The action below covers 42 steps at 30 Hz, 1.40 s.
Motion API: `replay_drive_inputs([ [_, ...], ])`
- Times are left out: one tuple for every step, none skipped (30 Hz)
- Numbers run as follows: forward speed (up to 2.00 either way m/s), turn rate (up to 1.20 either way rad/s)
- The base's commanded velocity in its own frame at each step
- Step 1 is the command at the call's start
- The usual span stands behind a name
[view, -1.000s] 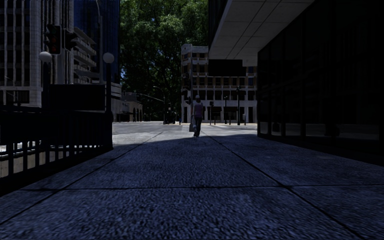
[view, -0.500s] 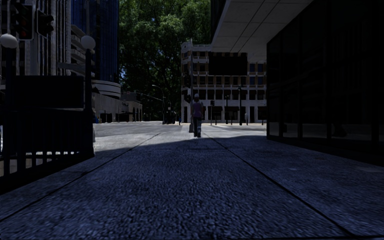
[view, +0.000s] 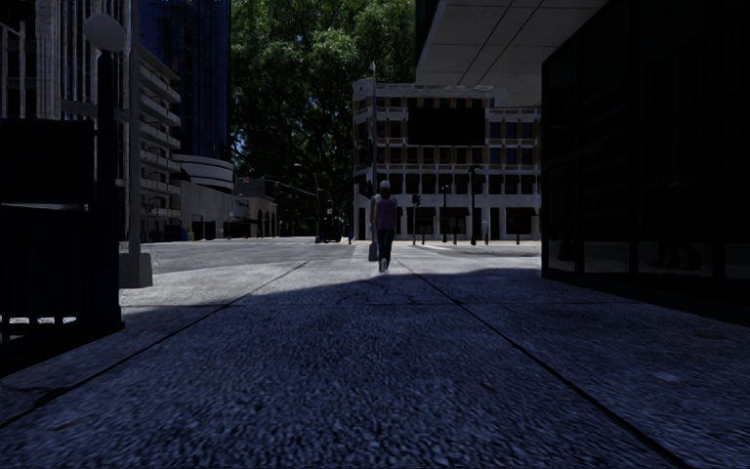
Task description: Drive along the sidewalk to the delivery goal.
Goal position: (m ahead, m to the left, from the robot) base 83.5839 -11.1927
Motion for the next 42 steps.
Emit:
replay_drive_inputs([
  [2.0,-0.15],
  [2.0,-0.18],
  [2.0,-0.22],
  [2.0,-0.25],
  [2.0,-0.25],
  [2.0,-0.26],
  [2.0,-0.26],
  [2.0,-0.26],
  [2.0,-0.26],
  [2.0,-0.26],
  [2.0,-0.26],
  [2.0,-0.26],
  [2.0,-0.26],
  [2.0,-0.26],
  [2.0,-0.26],
  [2.0,-0.26],
  [2.0,-0.26],
  [2.0,-0.26],
  [2.0,-0.23],
  [2.0,-0.21],
  [2.0,-0.2],
  [2.0,-0.2],
  [2.0,-0.2],
  [2.0,-0.2],
  [2.0,-0.2],
  [2.0,-0.2],
  [2.0,-0.2],
  [2.0,-0.2],
  [2.0,-0.21],
  [2.0,-0.22],
  [2.0,-0.23],
  [2.0,-0.23],
  [2.0,-0.24],
  [2.0,-0.24],
  [2.0,-0.24],
  [2.0,-0.25],
  [2.0,-0.25],
  [2.0,-0.26],
  [2.0,-0.27],
  [2.0,-0.27],
  [2.0,-0.28],
  [2.0,-0.28],
])
